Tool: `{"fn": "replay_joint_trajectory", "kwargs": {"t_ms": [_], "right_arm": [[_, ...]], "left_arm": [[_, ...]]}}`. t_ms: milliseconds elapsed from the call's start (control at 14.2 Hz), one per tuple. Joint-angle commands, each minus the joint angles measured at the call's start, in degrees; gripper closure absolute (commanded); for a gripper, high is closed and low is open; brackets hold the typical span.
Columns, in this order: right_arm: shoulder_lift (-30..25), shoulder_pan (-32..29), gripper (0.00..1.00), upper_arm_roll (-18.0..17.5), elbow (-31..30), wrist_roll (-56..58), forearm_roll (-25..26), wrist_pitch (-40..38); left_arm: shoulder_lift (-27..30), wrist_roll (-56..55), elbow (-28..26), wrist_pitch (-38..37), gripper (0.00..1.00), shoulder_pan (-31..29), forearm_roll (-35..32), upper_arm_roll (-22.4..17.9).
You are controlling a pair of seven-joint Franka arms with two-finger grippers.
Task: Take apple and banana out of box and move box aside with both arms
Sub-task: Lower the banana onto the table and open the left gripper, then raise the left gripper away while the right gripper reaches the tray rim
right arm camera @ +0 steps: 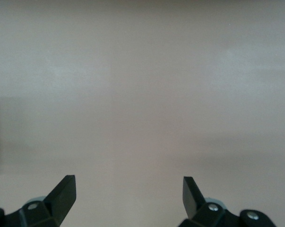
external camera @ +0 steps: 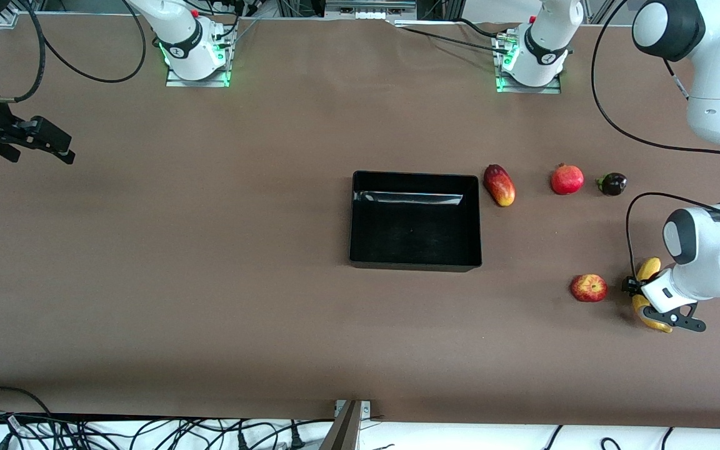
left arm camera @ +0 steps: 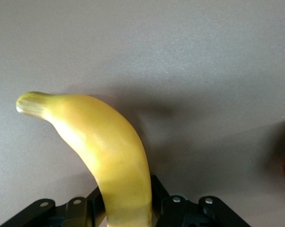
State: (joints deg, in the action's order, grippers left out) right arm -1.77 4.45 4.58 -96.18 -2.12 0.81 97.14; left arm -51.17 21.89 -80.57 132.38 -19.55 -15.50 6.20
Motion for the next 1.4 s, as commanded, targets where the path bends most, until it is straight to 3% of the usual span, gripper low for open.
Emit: {"fn": "replay_joint_trajectory", "kwargs": {"t_ms": [0, 70, 211, 421, 773, 983, 1054, 1264, 1334], "right_arm": [[0.6, -0.3, 0.0, -0.1, 0.9, 0.6, 0.0, -0.1], [1.4, -0.1, 0.0, -0.2, 1.0, 0.7, 0.1, -0.3], [1.3, -0.1, 0.0, -0.3, 1.0, 0.8, 0.0, -0.2], [1.4, 1.1, 0.0, -0.8, 0.7, 1.4, 0.0, -1.8], [2.4, 8.9, 0.0, -1.1, 0.9, 2.3, -0.5, -4.7], [7.1, 13.5, 0.0, -1.1, 1.0, 0.4, -6.0, -2.6], [8.5, 14.6, 0.0, -1.1, 1.0, -1.3, -7.6, -1.0], [14.2, 19.5, 0.0, -1.1, 1.1, -4.7, -11.0, 4.7], [16.0, 21.0, 0.0, -1.1, 1.1, -7.5, -11.4, 7.7]], "left_arm": [[-1.0, 1.0, -0.1, 1.9, 1.0, -1.3, -2.3, 0.1], [-1.0, 1.0, -0.1, 2.1, 0.92, -1.3, -2.4, 0.1], [-0.5, 1.0, -0.2, 1.7, 0.01, -1.3, -2.4, 0.1], [3.2, 0.5, -0.2, -2.3, 0.0, -0.8, -1.9, 0.1], [21.5, -0.1, -0.1, -31.0, 0.0, 4.0, 4.6, 0.0], [31.1, -1.9, -0.2, -41.8, 0.0, 5.7, 11.1, -0.5], [33.6, -3.9, -0.2, -43.4, 0.0, 7.9, 12.2, -1.9], [39.5, -9.9, -0.2, -46.8, 0.0, 19.5, 15.9, -11.1], [41.0, -11.2, -0.4, -47.4, 0.0, 21.1, 16.2, -11.7]]}}
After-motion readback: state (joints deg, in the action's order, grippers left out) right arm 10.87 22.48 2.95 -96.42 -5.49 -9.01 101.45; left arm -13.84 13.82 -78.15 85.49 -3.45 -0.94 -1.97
